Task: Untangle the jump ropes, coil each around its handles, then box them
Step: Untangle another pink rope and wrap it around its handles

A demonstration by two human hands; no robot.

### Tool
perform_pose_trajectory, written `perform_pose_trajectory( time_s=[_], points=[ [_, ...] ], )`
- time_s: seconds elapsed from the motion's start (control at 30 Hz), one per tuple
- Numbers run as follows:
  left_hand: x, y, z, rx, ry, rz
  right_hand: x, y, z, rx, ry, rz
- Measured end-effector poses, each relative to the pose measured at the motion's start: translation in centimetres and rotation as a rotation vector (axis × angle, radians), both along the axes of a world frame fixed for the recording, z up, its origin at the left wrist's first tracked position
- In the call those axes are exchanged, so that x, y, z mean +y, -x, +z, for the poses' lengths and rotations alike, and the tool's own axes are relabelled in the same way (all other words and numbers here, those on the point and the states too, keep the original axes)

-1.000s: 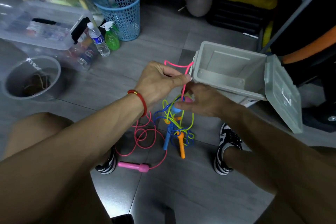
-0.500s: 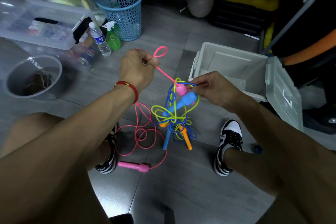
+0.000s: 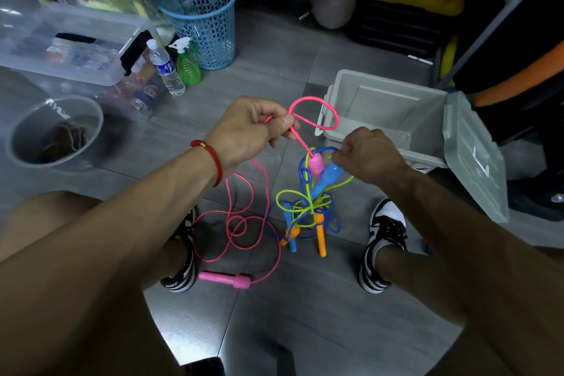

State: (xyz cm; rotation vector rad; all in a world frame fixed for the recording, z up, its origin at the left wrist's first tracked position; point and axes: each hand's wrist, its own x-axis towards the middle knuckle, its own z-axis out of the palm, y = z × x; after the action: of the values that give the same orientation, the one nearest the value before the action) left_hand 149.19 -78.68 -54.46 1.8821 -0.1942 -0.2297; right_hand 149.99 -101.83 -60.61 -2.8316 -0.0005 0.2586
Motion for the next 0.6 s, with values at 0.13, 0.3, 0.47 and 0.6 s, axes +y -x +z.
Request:
perform_pose_trajectory(
  time_s=[0.13,0.3,0.47,0.6],
  points=[
    [-0.4,-0.1,0.3,0.032,-0.022,0.007,0.5,-0.1,0.4,-0.017,0.003,-0.005],
    [-1.3,-0.2,-0.5,0.152,-0.070,0.033,0.6,0.3,0.5,-0.015,-0.112,0.132],
    [-2.3,-0.3,-0.5,0.233,0.009,0.009,0.1,1.1,1.0,-0.098,-0.226,0.325],
    [-3.0,-0.5,-0.3,0.224,0.045,0.032,-1.3,0.2,-0.3,-0.052,-0.150,0.142]
  ],
)
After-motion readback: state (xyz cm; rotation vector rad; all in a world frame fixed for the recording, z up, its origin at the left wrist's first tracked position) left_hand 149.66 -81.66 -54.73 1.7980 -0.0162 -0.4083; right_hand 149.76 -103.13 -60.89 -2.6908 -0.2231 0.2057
